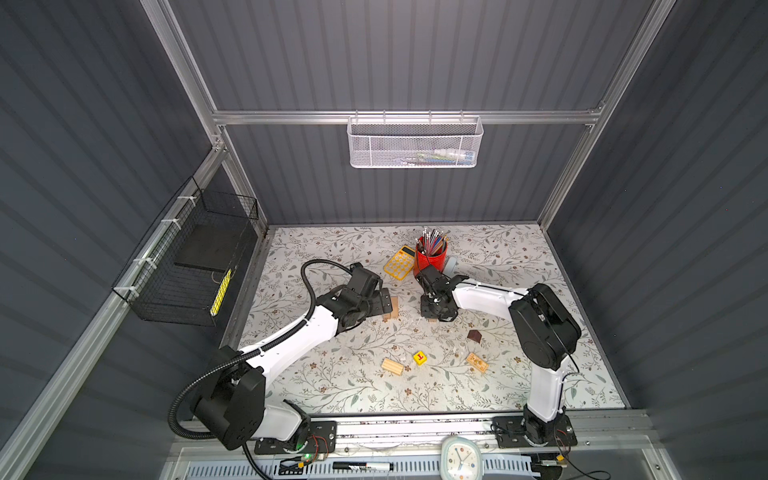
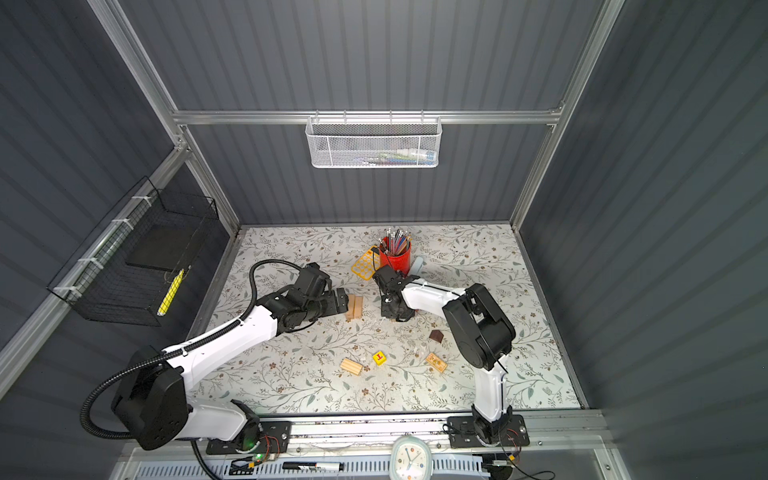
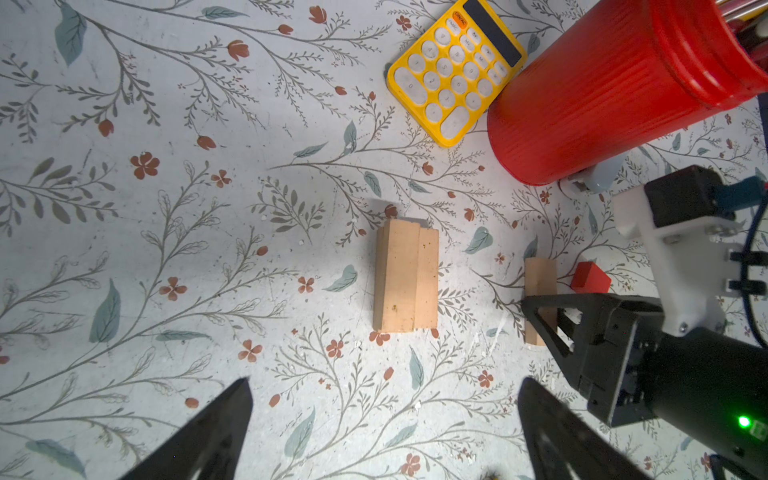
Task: Build the wood block tower
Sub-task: 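Grasp the upright wooden block beside the red cube with the right gripper, then carry the block with the right gripper beside the paired upright blocks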
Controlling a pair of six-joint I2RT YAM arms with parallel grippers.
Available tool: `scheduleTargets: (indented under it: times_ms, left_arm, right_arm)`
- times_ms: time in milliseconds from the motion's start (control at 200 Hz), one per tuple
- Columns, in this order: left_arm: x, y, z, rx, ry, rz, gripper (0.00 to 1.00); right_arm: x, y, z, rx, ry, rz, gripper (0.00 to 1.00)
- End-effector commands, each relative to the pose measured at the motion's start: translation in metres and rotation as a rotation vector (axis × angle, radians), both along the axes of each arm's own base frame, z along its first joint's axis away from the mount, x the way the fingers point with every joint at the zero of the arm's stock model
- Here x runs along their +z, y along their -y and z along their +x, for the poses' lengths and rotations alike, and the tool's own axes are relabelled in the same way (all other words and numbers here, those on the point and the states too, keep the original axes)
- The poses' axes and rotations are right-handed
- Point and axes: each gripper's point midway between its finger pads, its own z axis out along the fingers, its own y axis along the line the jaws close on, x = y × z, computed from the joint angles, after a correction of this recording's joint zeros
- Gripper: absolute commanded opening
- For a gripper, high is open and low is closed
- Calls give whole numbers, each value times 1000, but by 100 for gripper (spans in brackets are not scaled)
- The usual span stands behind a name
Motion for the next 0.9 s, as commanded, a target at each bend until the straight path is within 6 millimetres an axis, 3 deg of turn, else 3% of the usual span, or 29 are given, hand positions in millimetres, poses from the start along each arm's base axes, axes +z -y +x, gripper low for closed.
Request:
scheduleTargets:
  times_ms: [0, 200, 480, 655, 891]
  left_arm:
    - [3, -4, 1, 22, 12, -8, 99]
    - [5, -9, 4, 35, 14, -33, 91]
    - [-10, -11, 15, 45, -33, -125, 80]
    - [-20, -13, 23, 64, -52, -180, 72]
    - [-35, -20, 23, 93, -87, -184, 64]
  right_arm:
    - [16, -2, -3, 42, 20, 7, 25]
    - [35, -18, -13, 98, 32, 48, 24]
    - [52, -61, -15, 123, 24, 158, 23]
    - [48, -86, -11, 118, -1, 186, 21]
    - [43, -102, -4, 116, -4, 202, 20]
